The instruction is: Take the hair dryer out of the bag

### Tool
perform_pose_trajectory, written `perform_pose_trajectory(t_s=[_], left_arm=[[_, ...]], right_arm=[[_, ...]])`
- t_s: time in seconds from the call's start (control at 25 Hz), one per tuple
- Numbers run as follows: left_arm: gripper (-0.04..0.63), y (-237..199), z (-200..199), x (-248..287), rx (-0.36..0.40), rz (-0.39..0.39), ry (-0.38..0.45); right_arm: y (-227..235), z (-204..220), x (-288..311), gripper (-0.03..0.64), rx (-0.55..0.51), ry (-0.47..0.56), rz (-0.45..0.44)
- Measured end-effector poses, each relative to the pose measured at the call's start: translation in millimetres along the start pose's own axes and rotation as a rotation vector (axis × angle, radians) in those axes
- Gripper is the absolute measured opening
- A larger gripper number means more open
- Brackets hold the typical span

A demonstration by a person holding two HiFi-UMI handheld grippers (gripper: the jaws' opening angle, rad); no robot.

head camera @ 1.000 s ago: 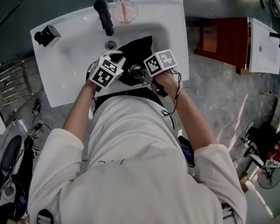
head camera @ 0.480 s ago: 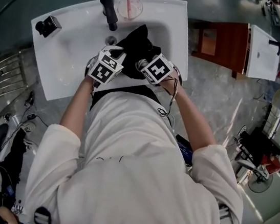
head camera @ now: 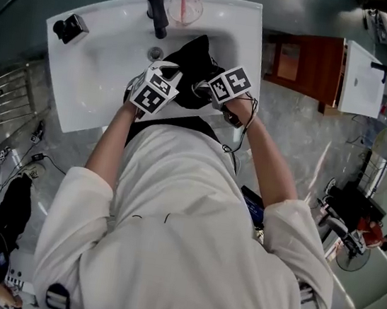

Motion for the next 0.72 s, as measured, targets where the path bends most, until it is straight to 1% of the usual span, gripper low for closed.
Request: perform_pose_trajectory(t_s=[0.08,0.2,0.32,0.36,0.44,0.6,0.72], left_arm=[[0.041,0.5,0.0,-0.5,-0.005,-0.001,0.002],[0.041,-0.5,0.4,-1.5,0.001,-0.001,-0.001],[0.043,-2.6,2.3,0.0,0.015,-0.009,-0.023],[0.043,-3.3,3.7,1.0,0.022,-0.013,-0.036],[0.043,-3.8,5.5,2.2,0.032,-0.015,-0.052],[0.041,-4.8,1.6,2.5,0.036,-0.014,-0.043],[0.043,-4.6,1.6,0.6,0.052,-0.026,-0.054]], right_arm=[[-1.1,1.2,-2.6,0.181,0.041,0.001,-0.037],[-3.7,2.7,-8.2,0.181,0.139,0.004,-0.117],[-7.5,3.4,-15.1,0.181,0.203,0.006,-0.179],[-9.1,4.4,-17.8,0.181,0.208,0.006,-0.191],[-11.6,7.9,-24.7,0.181,0.183,0.003,-0.191],[-15.5,9.2,-39.8,0.183,0.096,0.012,-0.139],[-19.2,11.4,-49.8,0.183,0.108,0.021,-0.168]])
Point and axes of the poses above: the fingertips, and each gripper's own axes: x forward along the fingers, y to its right, z out of its underside, the point moved 1 cm from there along -x, backward along the fingers, and after that the axes turned 11 degrees about x, right-handed, at the moved point
